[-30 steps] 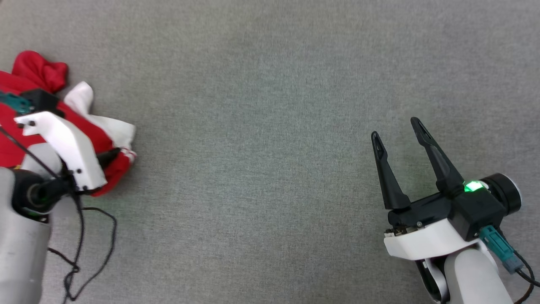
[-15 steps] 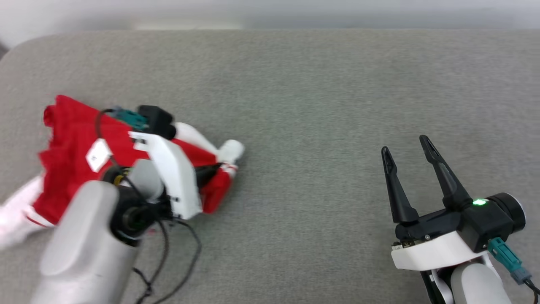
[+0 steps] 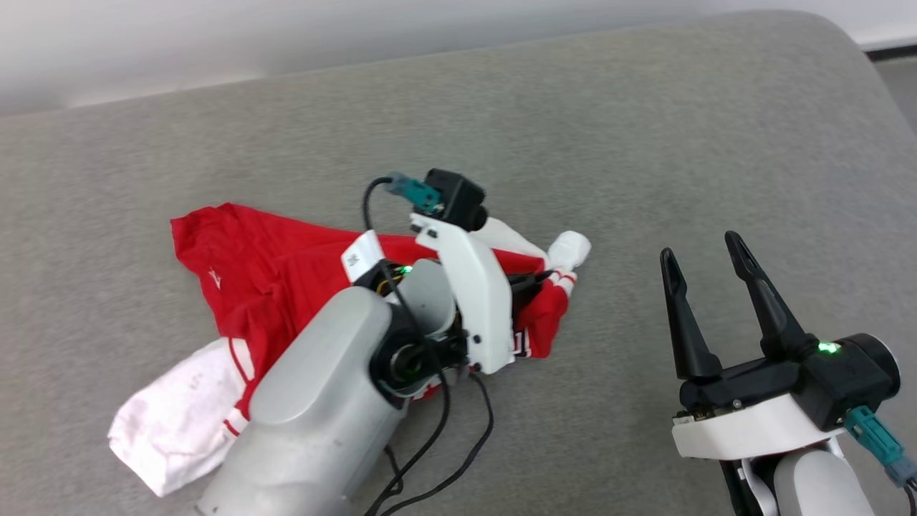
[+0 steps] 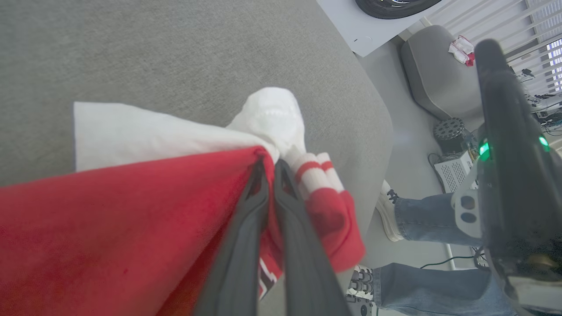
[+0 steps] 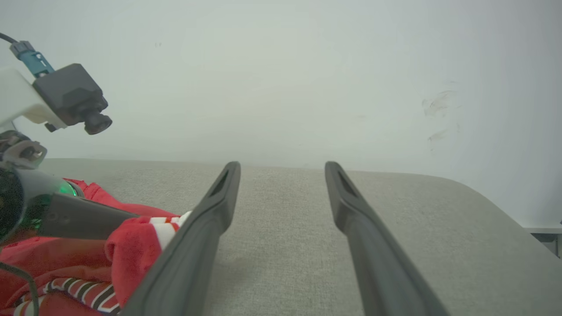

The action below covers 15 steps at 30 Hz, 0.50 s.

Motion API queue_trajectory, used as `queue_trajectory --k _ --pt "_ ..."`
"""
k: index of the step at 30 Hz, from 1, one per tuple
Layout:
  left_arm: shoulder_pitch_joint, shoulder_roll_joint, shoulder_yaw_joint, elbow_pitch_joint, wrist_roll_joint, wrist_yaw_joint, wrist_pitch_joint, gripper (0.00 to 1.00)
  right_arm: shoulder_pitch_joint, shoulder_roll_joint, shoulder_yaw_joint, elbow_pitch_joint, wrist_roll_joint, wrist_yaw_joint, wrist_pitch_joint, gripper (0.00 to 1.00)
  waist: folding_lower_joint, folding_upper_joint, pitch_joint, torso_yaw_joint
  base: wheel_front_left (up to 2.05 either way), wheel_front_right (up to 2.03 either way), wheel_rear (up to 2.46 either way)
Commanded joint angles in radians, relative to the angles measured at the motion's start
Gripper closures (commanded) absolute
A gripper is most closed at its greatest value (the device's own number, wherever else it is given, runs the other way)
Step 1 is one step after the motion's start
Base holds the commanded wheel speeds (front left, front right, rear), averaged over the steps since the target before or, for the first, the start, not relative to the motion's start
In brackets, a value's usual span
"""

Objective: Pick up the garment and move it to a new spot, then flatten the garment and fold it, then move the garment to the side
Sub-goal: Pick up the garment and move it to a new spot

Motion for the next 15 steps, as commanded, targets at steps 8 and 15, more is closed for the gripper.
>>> queue_trajectory --k 8,15 --pt "-0.112 -0.062 -0.122 0.156 -0.029 -0.002 -0.122 1.0 0.012 0.001 0.01 0.0 0.024 0.0 -0.002 0.0 0.0001 0.0 0.026 -0.136 0.0 0.0 0.0" --pt "-0.147 -0.064 -0.248 0.209 -0.076 -0.002 -0.201 0.0 0.012 0.001 -0.002 0.002 0.029 0.0 -0.002 0.0 0.0001 0.0 0.019 -0.132 0.0 0.0 0.0"
